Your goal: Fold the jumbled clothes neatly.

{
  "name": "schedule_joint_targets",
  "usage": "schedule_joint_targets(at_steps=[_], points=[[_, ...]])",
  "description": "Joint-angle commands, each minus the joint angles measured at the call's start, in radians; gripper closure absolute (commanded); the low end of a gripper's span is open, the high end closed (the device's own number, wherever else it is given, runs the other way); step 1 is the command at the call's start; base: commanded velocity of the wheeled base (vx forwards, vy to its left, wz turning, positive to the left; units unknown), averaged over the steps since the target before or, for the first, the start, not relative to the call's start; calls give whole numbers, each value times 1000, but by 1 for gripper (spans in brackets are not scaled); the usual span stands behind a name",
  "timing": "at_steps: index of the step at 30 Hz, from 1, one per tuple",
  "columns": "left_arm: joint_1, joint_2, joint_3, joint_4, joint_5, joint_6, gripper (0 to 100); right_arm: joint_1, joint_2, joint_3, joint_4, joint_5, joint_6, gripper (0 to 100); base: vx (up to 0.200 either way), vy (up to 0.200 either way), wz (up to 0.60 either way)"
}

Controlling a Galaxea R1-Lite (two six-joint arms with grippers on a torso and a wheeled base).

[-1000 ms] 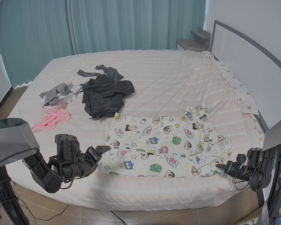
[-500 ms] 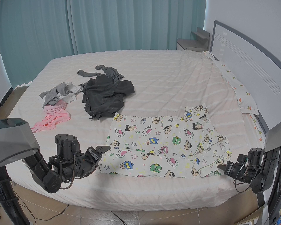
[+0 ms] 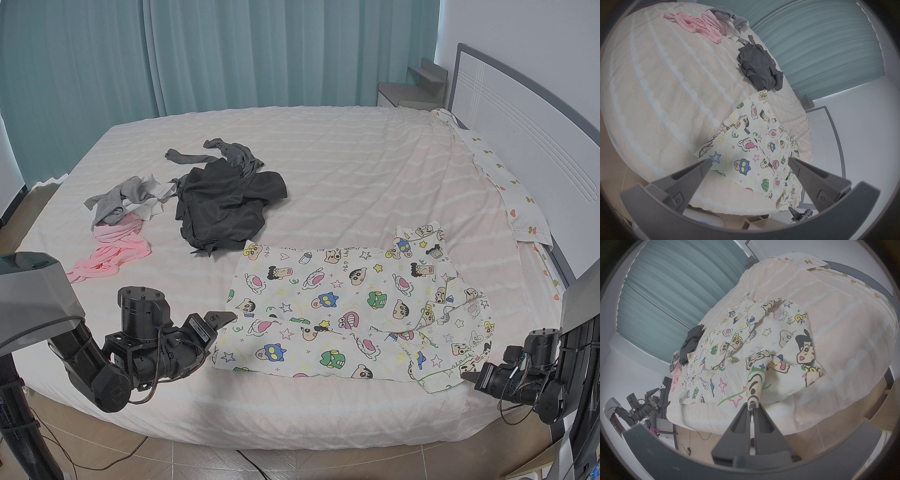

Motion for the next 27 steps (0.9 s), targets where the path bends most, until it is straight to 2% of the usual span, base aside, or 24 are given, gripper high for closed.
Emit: schedule_joint_targets(at_steps=[1,2,3,8,11,14,17,22,27], points=[[0,1,0,-1,0,0,0,0,25,-2,-13,-4,5,100,0,0,0],[0,1,0,-1,0,0,0,0,25,-5,-13,-4,23,100,0,0,0],[0,1,0,-1,0,0,0,0,24,-10,-13,-6,37,0,0,0,0],[0,1,0,-1,0,0,0,-3,2,-8,-13,-18,54,0,0,0,0],[0,1,0,-1,0,0,0,-21,-53,-11,-13,-47,54,0,0,0,0],[0,1,0,-1,0,0,0,-75,-188,-11,-13,-53,40,0,0,0,0],[0,1,-2,-1,0,0,0,-79,-269,-11,-13,-53,40,0,0,0,0],[0,0,1,-1,1,-2,0,22,-344,-22,-13,-47,92,0,0,0,0],[0,-2,1,-1,1,-2,0,57,-341,-56,-12,-44,132,0,0,0,0]])
